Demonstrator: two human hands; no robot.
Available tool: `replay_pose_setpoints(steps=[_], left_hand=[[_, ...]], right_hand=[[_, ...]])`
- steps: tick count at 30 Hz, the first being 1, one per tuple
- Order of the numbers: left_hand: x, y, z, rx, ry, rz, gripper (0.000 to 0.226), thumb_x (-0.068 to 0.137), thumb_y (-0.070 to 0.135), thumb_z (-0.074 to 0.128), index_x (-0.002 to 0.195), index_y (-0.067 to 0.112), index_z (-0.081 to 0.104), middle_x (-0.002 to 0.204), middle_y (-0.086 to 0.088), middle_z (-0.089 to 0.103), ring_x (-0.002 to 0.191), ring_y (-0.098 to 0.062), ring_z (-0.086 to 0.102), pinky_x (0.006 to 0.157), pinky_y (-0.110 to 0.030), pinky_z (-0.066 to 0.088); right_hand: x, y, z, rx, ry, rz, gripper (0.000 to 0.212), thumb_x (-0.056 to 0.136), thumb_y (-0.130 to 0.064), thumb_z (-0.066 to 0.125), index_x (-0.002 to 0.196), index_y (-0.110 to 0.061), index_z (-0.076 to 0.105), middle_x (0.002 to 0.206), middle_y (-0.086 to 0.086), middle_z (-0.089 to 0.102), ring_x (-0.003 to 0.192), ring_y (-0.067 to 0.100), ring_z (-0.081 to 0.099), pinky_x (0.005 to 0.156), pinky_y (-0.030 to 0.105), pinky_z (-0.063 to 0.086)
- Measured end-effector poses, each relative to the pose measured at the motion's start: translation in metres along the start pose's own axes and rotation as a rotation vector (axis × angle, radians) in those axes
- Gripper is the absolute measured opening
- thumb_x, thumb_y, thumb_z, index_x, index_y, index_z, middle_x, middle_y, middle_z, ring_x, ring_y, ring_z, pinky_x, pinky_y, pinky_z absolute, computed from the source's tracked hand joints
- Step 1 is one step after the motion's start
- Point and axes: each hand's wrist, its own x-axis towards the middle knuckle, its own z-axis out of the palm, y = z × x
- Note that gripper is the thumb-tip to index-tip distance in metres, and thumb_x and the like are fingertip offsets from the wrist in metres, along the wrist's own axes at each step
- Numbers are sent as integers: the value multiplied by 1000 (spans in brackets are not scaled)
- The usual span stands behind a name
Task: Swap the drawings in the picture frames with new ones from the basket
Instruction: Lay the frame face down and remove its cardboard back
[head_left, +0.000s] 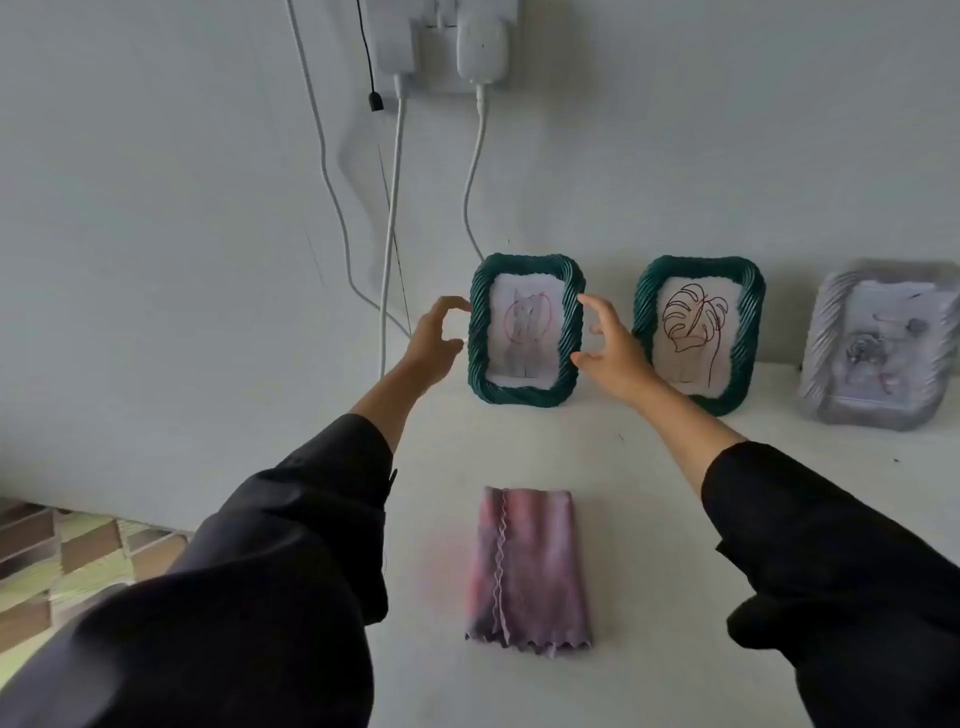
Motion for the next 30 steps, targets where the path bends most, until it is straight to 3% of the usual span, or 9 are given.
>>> replay_pose_setpoints(steps=[2, 4, 6, 10, 15, 19, 26, 28, 30], left_hand=[[7, -3, 1, -42, -23, 4, 44, 87, -13, 46, 125, 10, 49, 143, -7, 41, 137, -25, 32, 112, -36, 30], [10, -5, 5, -107, -46, -26, 43, 88, -11, 47, 124, 12, 53, 141, -10, 44, 132, -28, 40, 104, -35, 41], [14, -8, 8, -137, -30, -39, 42, 86, -13, 48, 120, 10, 59, 132, -12, 52, 121, -26, 51, 91, -27, 46], [20, -11, 11, -147, 35, -57, 41, 84, -16, 50, 114, 7, 65, 123, -12, 57, 107, -24, 56, 89, -25, 48], [21, -10, 10, -156, 32, -69, 41, 81, -17, 51, 110, 8, 65, 117, -11, 57, 93, -24, 58, 77, -24, 50], [12, 5, 6, -194, 75, -34, 30, 82, -10, 55, 106, 5, 66, 102, -5, 58, 76, -11, 58, 59, -10, 51], [-13, 47, 8, -311, 214, 126, 12, 82, -2, 58, 81, 9, 62, 75, 2, 57, 66, -10, 54, 50, -6, 45], [-24, 60, 17, -334, 221, 167, 13, 83, -3, 57, 80, 8, 62, 73, 1, 57, 64, -10, 53, 50, -7, 45], [-37, 70, 29, -345, 207, 179, 12, 83, -2, 58, 80, 8, 62, 72, 2, 57, 63, -10, 53, 51, -7, 46]], right_hand=[[4, 0, 3, 8, 3, 9, 68, 88, -1, 55, 140, -34, 25, 136, 14, 41, 104, 35, 60, 79, 28, 42], [7, 4, 8, 7, 12, 22, 66, 88, 0, 54, 138, -34, 27, 132, 14, 44, 90, 31, 63, 73, 25, 43], [11, 8, 11, -1, 25, 23, 62, 88, 1, 53, 136, -32, 31, 131, 14, 46, 79, 24, 60, 71, 24, 44], [15, 13, 16, -17, 46, 8, 57, 88, 3, 50, 132, -30, 37, 121, 12, 47, 68, 21, 50, 63, 24, 44], [13, 12, 14, -9, 42, -9, 56, 88, 4, 50, 133, -28, 38, 111, 7, 44, 64, 17, 45, 59, 18, 40], [5, 4, 4, 27, 61, -35, 57, 87, 4, 51, 133, -28, 39, 111, 6, 43, 68, 22, 47, 61, 23, 43], [-27, -15, -34, 172, 75, -92, 57, 84, 2, 57, 127, -33, 43, 112, 15, 50, 72, 31, 57, 74, 49, 54], [-41, -16, -48, 219, 108, -88, 57, 83, 3, 57, 126, -32, 45, 107, 9, 50, 73, 28, 55, 74, 45, 54], [-59, -15, -64, 251, 147, -84, 55, 83, 4, 57, 126, -29, 47, 102, 5, 50, 74, 19, 54, 72, 31, 54]])
